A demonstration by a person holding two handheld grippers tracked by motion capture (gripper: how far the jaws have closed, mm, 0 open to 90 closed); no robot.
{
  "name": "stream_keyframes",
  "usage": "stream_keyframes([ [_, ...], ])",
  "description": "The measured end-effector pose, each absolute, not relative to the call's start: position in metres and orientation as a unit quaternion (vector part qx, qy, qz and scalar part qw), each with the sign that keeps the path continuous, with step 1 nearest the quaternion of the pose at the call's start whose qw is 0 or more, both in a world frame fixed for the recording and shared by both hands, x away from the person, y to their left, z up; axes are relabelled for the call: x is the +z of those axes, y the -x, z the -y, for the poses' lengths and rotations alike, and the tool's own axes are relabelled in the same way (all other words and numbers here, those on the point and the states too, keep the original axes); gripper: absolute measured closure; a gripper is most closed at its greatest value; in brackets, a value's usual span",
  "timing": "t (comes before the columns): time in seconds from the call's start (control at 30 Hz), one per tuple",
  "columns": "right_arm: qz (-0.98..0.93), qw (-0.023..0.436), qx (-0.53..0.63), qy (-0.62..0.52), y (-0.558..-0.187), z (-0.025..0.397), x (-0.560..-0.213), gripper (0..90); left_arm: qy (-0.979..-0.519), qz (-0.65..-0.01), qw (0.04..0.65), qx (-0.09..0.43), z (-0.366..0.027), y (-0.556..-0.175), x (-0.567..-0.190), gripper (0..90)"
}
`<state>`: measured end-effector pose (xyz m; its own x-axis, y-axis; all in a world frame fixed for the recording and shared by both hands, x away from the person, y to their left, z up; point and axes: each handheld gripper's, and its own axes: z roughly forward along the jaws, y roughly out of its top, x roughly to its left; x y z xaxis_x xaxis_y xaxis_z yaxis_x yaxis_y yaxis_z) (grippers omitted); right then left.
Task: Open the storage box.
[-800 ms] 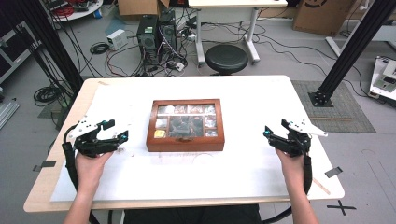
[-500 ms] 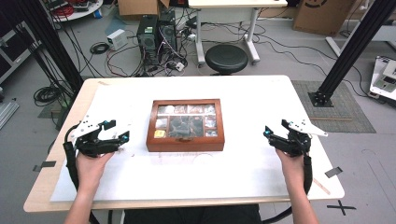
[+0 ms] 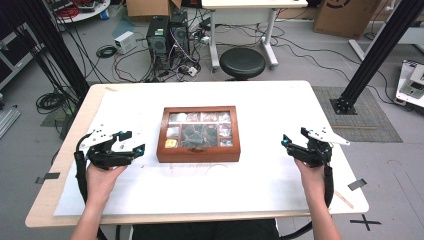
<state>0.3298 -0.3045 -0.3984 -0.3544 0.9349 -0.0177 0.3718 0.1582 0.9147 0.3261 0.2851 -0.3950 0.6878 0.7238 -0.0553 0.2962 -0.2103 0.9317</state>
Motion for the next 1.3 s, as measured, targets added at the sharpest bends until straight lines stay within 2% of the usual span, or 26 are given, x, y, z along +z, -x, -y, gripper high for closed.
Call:
stream_keyframes([
  [0.43, -0.694, 0.307, 0.453, -0.469, -0.331, 0.304, -0.399, 28.3, -0.776, -0.315, 0.522, 0.161, -0.269, -0.329, -0.403, 24.9],
  [0.67, -0.706, 0.282, 0.468, -0.451, -0.333, 0.298, -0.401, 28.6, -0.777, -0.318, 0.519, 0.161, -0.268, -0.33, -0.404, 24.9],
  [1.3, -0.77, 0.198, 0.477, -0.375, -0.343, 0.244, -0.411, 29.3, -0.776, -0.324, 0.516, 0.161, -0.269, -0.33, -0.405, 24.9],
])
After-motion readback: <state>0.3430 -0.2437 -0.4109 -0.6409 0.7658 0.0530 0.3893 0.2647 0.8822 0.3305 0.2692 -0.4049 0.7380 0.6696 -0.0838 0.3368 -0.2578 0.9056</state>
